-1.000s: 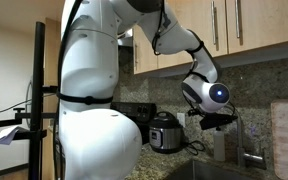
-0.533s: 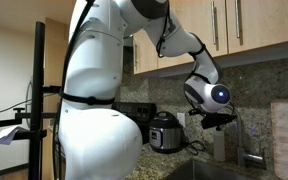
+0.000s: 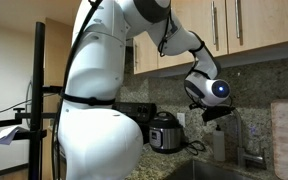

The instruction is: Move the nozzle to the left

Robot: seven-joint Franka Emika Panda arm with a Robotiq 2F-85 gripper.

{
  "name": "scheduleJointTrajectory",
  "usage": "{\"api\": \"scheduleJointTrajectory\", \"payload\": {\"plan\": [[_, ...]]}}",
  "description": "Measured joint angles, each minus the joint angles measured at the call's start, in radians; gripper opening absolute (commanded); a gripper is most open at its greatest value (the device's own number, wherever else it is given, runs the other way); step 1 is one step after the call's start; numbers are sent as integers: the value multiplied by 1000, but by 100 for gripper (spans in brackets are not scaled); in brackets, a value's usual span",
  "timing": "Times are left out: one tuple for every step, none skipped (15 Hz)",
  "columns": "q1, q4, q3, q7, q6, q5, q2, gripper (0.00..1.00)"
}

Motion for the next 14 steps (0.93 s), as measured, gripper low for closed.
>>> {"api": "scheduleJointTrajectory", "payload": {"plan": [[0, 1, 0, 0, 0, 0, 0, 100], [0, 1, -2, 0, 0, 0, 2, 100], [0, 1, -4, 0, 0, 0, 3, 100], [-1, 1, -8, 0, 0, 0, 3, 100], [-2, 0, -14, 0, 0, 1, 3, 100], [-4, -1, -21, 1, 0, 3, 3, 100], [-6, -4, -30, 1, 0, 8, 1, 100], [-9, -7, -40, 1, -3, 17, -3, 100], [-11, -12, -48, 1, -6, 25, -9, 100], [-13, -18, -55, 2, -8, 30, -18, 100], [-17, -24, -60, 2, -8, 34, -24, 100], [-20, -30, -66, 2, -9, 35, -28, 100], [-22, -36, -71, 3, -9, 36, -28, 75], [-24, -44, -76, 3, -9, 37, -27, 74]]}}
